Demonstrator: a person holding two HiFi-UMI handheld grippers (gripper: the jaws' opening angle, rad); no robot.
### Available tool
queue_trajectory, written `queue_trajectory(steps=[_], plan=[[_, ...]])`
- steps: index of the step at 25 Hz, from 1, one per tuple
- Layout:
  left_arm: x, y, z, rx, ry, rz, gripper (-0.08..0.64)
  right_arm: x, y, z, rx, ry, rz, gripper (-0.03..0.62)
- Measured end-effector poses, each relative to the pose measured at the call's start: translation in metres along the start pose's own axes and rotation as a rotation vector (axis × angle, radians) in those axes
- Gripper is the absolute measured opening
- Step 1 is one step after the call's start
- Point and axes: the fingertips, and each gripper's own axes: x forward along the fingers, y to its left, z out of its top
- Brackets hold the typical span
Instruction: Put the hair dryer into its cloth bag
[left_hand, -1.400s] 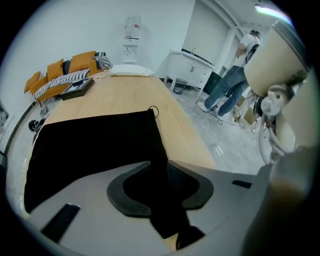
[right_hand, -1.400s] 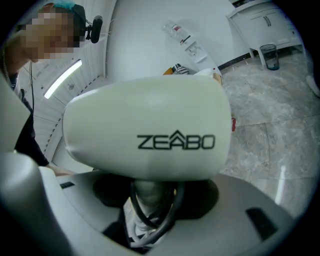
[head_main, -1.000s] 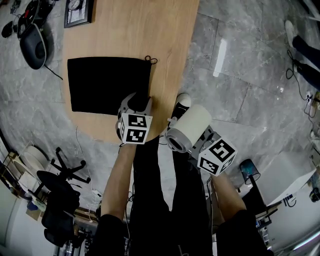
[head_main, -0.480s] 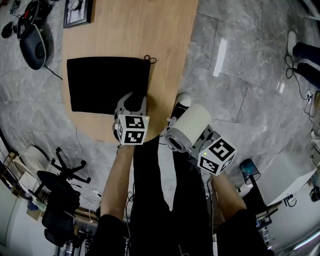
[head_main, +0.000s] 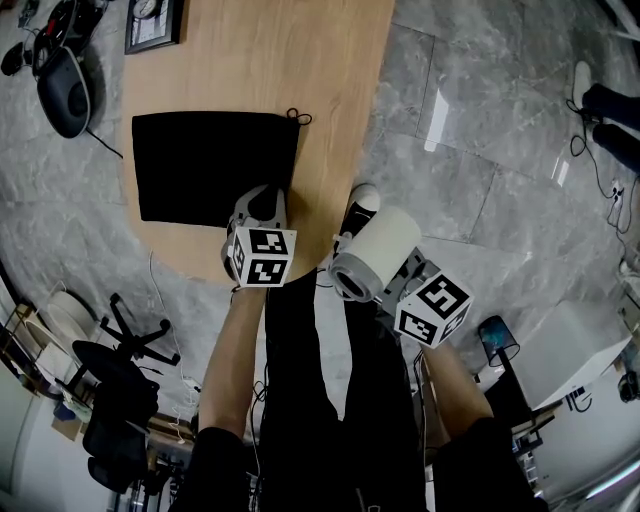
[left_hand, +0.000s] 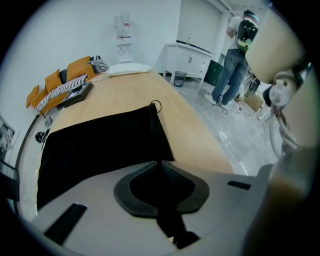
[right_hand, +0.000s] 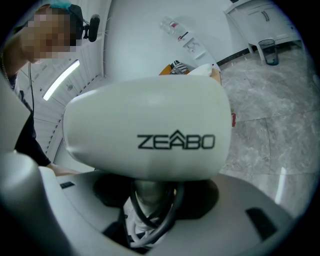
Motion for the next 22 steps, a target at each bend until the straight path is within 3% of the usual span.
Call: queue_trajectory(steps=[8, 12, 14, 18, 22], plan=[[-0.038, 0.007, 0.024, -0.121, -0.127, -0.093, 0.034, 0.006, 0.001, -0.001, -0.019, 0.020, -0.003, 0.236], [-0.035, -0.003, 0.010, -0.127, -0.049, -0.182, 0.034, 0.011, 0.005, 0.004, -0.046, 0.031, -0.001, 0.236], [-0.036, 0.000, 0.007, -0.102, -0.043, -0.162, 0.034, 0.014, 0.008, 0.007, -0.052, 0.036, -0.001, 0.236], [-0.036, 0.002, 0.006, -0.137, -0.064, -0.160, 0.034, 0.021, 0.010, 0.009, -0.065, 0.047, 0.009, 0.236], [-0.023, -0.002, -0.007, -0.102, -0.020, -0.144, 0.035, 0.025, 0.012, 0.002, -0.061, 0.064, 0.009, 0.236]])
